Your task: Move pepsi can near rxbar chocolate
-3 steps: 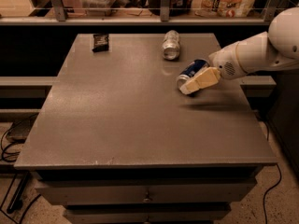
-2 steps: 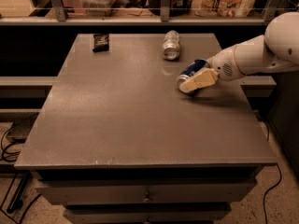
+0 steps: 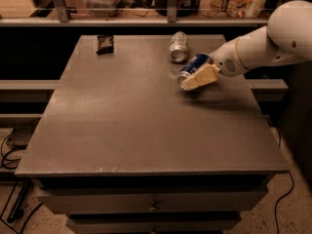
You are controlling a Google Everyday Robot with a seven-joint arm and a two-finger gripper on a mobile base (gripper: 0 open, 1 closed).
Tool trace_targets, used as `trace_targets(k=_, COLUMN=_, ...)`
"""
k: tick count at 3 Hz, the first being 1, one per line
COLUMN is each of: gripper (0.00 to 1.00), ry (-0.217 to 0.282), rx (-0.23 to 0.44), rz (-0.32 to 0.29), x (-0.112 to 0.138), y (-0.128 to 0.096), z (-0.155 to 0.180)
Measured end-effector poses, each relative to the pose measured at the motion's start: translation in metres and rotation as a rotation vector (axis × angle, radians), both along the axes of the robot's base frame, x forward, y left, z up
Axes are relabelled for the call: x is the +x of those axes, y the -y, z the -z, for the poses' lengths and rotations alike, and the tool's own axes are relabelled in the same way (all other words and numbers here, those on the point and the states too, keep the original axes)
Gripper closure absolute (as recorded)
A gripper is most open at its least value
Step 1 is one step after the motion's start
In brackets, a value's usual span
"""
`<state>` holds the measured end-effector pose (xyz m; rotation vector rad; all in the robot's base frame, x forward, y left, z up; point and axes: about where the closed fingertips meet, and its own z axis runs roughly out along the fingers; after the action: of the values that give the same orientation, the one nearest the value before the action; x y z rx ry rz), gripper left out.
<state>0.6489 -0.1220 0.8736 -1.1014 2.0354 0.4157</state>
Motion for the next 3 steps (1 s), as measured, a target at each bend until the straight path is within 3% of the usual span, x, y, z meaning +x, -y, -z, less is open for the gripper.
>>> trace_targets(k=1, gripper=0.88, ry=0.112, rx=-0.030, rz=-0.112, x=-0.008, y=-0.039, z=-0.057)
trace_targets(k=2, gripper=1.00, ry=0.115, rx=-0.028, rz=-0.118, x=-0.006, y=-0.044, z=-0.055)
trace_targets(k=3, gripper=1.00, ry=0.119, rx=-0.010, rz=-0.116, x=0.002, y=-0.054, z=-0.050)
